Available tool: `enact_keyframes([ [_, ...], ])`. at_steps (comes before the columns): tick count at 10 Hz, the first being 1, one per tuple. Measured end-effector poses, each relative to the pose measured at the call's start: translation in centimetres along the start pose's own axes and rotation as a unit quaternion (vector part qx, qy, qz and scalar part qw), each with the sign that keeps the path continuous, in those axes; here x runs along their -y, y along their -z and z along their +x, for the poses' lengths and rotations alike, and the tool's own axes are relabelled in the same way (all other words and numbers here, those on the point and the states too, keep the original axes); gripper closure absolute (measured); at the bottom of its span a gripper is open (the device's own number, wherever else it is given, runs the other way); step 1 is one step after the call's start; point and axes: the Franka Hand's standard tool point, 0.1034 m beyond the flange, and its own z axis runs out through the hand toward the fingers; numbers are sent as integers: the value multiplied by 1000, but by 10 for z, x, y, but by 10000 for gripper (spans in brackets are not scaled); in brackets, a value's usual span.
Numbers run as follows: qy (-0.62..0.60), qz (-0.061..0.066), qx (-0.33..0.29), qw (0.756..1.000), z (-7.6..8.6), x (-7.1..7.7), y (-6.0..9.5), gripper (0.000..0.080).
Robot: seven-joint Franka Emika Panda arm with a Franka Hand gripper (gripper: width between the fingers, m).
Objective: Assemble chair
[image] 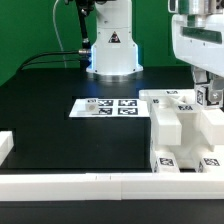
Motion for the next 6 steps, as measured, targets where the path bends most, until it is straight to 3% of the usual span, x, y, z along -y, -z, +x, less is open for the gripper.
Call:
enact_keyframes([
  [2,86,0,-1,996,0,0,0,253],
  [3,176,4,-2,984,1,2,0,253],
  [4,257,2,-1,966,0,2,0,168],
  [6,341,-1,2,940,-2,0,-1,155],
])
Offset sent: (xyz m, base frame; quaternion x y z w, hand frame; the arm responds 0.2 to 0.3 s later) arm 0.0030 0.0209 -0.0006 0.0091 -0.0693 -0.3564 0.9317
